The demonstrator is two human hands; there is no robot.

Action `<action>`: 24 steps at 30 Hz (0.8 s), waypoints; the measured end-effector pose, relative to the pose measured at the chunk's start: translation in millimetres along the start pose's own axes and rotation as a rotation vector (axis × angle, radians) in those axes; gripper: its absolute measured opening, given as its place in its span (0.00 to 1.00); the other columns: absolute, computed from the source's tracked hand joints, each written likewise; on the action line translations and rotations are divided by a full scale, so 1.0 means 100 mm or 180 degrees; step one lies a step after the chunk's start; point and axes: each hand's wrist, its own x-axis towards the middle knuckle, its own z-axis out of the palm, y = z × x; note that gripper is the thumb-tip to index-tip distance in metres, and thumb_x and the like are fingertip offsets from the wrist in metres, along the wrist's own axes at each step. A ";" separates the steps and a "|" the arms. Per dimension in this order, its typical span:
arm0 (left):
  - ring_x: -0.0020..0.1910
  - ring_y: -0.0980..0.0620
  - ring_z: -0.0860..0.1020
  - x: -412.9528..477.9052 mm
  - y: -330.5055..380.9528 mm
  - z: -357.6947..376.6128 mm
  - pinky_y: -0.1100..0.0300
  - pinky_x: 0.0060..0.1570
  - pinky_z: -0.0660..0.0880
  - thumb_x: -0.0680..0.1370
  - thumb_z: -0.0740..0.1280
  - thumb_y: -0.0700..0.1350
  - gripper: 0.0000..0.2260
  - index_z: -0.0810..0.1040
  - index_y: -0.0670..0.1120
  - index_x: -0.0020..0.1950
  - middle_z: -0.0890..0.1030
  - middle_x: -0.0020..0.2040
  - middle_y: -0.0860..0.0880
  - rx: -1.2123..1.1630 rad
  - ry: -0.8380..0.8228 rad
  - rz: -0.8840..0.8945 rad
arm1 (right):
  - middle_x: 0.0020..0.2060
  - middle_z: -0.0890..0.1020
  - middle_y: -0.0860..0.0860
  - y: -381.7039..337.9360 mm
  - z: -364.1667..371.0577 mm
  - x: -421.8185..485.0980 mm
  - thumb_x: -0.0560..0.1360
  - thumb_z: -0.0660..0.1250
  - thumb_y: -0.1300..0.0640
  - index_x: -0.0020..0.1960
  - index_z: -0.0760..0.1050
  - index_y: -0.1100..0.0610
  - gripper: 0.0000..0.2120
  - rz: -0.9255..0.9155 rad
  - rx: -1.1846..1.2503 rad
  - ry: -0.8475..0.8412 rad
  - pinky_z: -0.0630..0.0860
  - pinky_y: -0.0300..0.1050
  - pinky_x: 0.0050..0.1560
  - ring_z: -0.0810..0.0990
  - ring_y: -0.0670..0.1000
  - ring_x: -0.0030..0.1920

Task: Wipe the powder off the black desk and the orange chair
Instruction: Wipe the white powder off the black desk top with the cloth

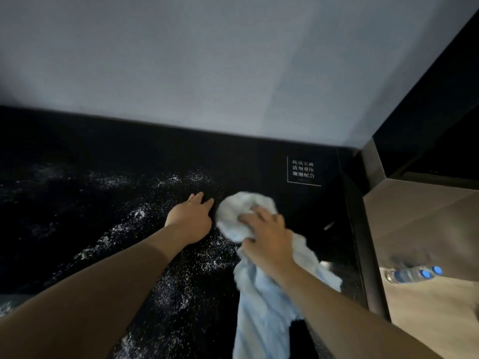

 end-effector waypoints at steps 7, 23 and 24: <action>0.77 0.49 0.49 -0.20 0.00 0.12 0.53 0.67 0.66 0.82 0.51 0.44 0.22 0.55 0.46 0.77 0.46 0.78 0.48 0.0213 -0.0064 0.0173 | 0.74 0.56 0.47 0.60 -0.60 0.25 0.73 0.63 0.53 0.70 0.61 0.42 0.27 0.1264 -0.0569 0.0353 0.65 0.58 0.61 0.62 0.60 0.65; 0.77 0.48 0.47 -0.40 -0.02 0.38 0.52 0.68 0.63 0.82 0.51 0.44 0.21 0.57 0.42 0.75 0.46 0.78 0.47 0.0501 -0.0078 0.0315 | 0.75 0.53 0.48 0.51 -0.31 -0.35 0.74 0.62 0.49 0.71 0.57 0.41 0.27 0.1495 -0.0854 0.0392 0.63 0.54 0.62 0.61 0.59 0.67; 0.77 0.47 0.47 -0.40 -0.01 0.38 0.51 0.68 0.63 0.82 0.51 0.44 0.20 0.61 0.40 0.74 0.46 0.78 0.46 0.0574 -0.0078 0.0370 | 0.74 0.54 0.47 0.37 -0.20 -0.42 0.73 0.62 0.48 0.70 0.58 0.41 0.28 0.1306 -0.0825 0.0338 0.63 0.53 0.61 0.62 0.59 0.66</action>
